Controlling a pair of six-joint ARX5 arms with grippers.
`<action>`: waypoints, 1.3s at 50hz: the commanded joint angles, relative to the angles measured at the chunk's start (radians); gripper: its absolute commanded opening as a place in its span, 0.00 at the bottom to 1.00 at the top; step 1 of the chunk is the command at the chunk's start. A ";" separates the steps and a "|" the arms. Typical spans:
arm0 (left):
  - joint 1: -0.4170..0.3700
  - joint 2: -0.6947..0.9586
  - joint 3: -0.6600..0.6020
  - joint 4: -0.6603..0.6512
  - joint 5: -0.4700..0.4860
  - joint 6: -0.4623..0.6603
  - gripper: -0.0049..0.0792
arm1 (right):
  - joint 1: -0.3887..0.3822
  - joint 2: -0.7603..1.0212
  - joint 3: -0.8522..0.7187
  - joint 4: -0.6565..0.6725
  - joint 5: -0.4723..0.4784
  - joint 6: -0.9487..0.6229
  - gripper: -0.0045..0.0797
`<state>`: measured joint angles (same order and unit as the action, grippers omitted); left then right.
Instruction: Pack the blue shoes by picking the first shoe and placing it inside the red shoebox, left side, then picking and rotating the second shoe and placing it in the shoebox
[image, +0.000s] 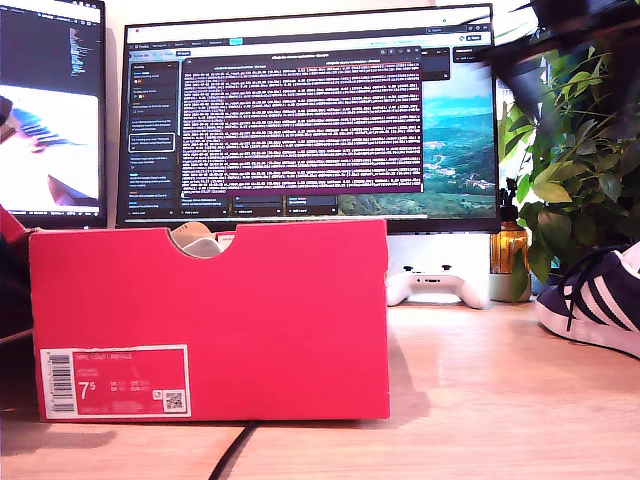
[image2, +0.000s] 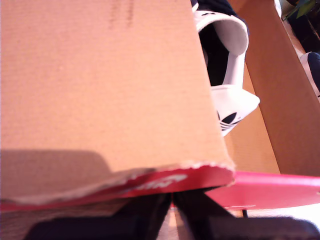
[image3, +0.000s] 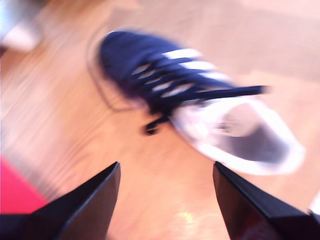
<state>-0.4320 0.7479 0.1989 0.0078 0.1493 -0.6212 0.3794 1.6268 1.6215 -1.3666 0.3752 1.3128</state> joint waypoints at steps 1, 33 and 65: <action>-0.003 0.000 0.005 0.008 -0.001 0.000 0.04 | 0.002 -0.010 -0.063 0.000 0.002 0.027 0.69; -0.003 0.000 0.005 0.008 -0.001 0.000 0.04 | -0.032 -0.201 -0.399 0.000 -0.051 0.342 0.66; -0.002 0.000 0.005 0.008 -0.001 0.000 0.04 | -0.142 -0.199 -0.553 0.199 -0.139 0.354 0.64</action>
<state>-0.4320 0.7479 0.1989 0.0082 0.1493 -0.6212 0.2459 1.4216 1.0904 -1.1809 0.2375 1.6600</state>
